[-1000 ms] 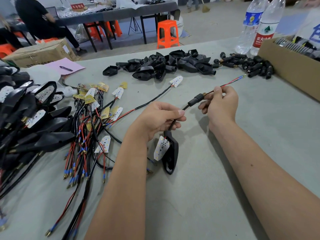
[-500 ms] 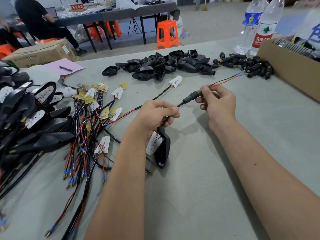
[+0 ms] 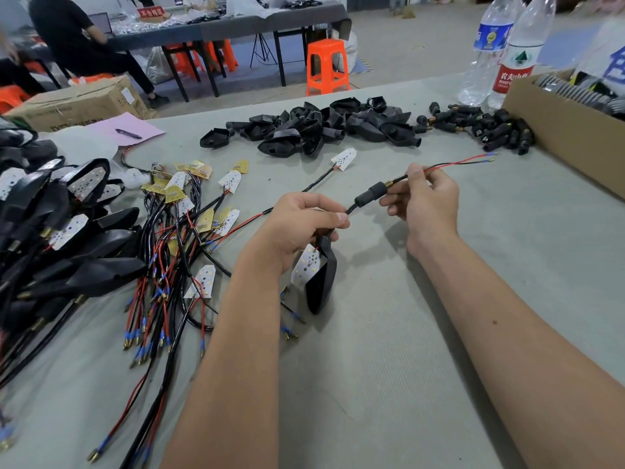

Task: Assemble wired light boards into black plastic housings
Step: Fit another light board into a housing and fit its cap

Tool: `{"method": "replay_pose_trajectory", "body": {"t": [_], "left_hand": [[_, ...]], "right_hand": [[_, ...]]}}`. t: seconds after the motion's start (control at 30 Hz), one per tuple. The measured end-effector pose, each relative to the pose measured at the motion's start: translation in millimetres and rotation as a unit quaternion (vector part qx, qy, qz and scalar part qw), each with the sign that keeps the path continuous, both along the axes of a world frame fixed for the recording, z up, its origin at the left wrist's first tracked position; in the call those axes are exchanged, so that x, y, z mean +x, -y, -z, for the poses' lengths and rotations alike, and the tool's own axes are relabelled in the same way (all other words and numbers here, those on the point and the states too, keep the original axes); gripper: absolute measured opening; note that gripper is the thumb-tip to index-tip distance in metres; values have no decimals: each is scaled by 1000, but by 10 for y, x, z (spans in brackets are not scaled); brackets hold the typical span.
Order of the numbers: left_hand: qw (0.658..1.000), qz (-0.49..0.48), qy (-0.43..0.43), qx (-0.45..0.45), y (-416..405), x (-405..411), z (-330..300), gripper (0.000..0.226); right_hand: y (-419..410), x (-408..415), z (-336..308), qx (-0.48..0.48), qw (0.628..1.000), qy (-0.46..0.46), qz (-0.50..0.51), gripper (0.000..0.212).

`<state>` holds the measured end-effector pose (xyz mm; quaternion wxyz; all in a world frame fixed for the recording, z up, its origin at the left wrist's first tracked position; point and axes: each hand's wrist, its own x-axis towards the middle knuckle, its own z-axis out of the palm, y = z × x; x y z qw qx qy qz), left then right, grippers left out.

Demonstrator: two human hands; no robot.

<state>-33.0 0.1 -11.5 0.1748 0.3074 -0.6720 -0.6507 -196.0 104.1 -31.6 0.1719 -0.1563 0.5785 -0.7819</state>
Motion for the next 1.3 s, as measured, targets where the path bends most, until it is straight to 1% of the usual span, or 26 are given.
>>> {"method": "replay_pose_trajectory", "body": {"t": [0.1, 0.2, 0.33, 0.4, 0.5, 0.6, 0.7, 0.77, 0.9, 1.0, 1.13, 1.2, 1.3], "left_hand": [[1000, -16, -13, -9, -17, -33, 23, 13], [999, -18, -27, -2, -32, -50, 28, 10], [999, -5, -30, 31, -56, -51, 7, 2], [999, 11, -17, 35, -65, -42, -4, 5], [1000, 24, 11, 8, -55, -30, -15, 10], [999, 44, 25, 11, -75, -55, -31, 22], [997, 64, 9, 30, -156, -125, -16, 28], [997, 44, -20, 53, -196, -174, 21, 22], [998, 4, -39, 42, -169, -196, 72, 9], [998, 5, -43, 40, -146, -174, 62, 7], [998, 10, -42, 44, -138, -148, 52, 7], [997, 14, -41, 57, -125, -130, 34, 17], [995, 22, -22, 93, -65, -77, 6, 50]], "right_hand": [[-6, -6, -9, -8, 999, 7, -46, 17], [-23, -22, -5, -15, 998, 15, -52, 13], [-22, 30, -15, -1, 999, -37, -37, 14], [-11, 48, -5, 9, 998, -58, -22, 16], [16, 30, 25, 28, 997, -70, 34, 14], [30, 15, 46, 38, 995, -77, 58, 10], [37, 49, 34, 18, 998, -64, 11, 13], [26, 63, 21, 0, 998, -58, -19, 11], [-25, 32, 7, -13, 997, -35, -63, 15], [-52, -3, -12, -26, 995, 8, -93, 15], [-67, -30, -13, -34, 989, 18, -140, 13], [-58, -33, -4, -36, 989, 15, -142, 10], [-34, -31, 12, -38, 992, 13, -122, 11]]}}
